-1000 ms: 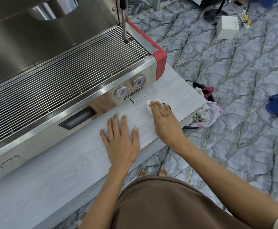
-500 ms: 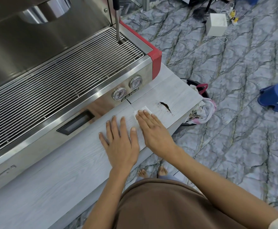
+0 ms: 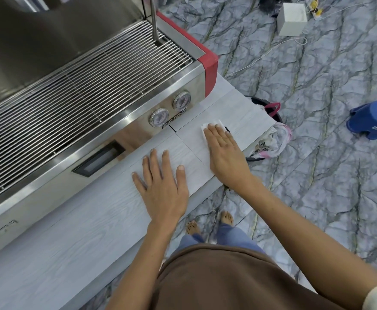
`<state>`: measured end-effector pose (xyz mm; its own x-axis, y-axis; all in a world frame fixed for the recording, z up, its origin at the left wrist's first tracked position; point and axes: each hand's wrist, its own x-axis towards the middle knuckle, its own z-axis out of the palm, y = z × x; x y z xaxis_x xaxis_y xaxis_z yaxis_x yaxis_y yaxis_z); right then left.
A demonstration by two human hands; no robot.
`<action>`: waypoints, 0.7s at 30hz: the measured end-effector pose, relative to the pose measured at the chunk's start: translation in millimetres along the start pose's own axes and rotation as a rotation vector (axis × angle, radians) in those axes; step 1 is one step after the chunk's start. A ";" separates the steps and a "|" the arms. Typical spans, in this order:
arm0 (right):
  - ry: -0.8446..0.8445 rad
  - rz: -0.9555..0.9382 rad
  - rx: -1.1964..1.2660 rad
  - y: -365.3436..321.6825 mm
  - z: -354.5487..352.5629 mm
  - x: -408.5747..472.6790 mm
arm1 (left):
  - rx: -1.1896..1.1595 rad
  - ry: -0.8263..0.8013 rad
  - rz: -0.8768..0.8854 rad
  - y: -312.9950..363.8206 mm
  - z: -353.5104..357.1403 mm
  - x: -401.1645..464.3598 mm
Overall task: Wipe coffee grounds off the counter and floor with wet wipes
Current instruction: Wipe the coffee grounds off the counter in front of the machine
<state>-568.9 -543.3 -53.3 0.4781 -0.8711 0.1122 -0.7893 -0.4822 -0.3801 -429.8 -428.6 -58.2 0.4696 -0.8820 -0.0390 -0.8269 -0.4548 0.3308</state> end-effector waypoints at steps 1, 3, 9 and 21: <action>0.001 0.003 -0.002 3.8 -2.5 0.7 | 0.004 0.002 -0.001 0.1 0.0 0.0; -0.006 0.001 -0.004 10.8 -7.0 2.7 | 0.010 0.006 -0.007 0.3 0.5 0.1; -0.001 -0.002 -0.006 36.8 -16.8 10.7 | -0.001 0.011 -0.023 3.0 0.6 -0.5; 0.016 -0.223 0.105 12.2 -13.2 -15.8 | -0.148 0.068 -0.042 32.8 5.5 16.4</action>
<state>-591.2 -536.7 -47.6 0.6290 -0.7461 0.2184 -0.6203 -0.6510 -0.4374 -450.9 -458.6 -53.1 0.5271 -0.8498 0.0066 -0.7534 -0.4638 0.4661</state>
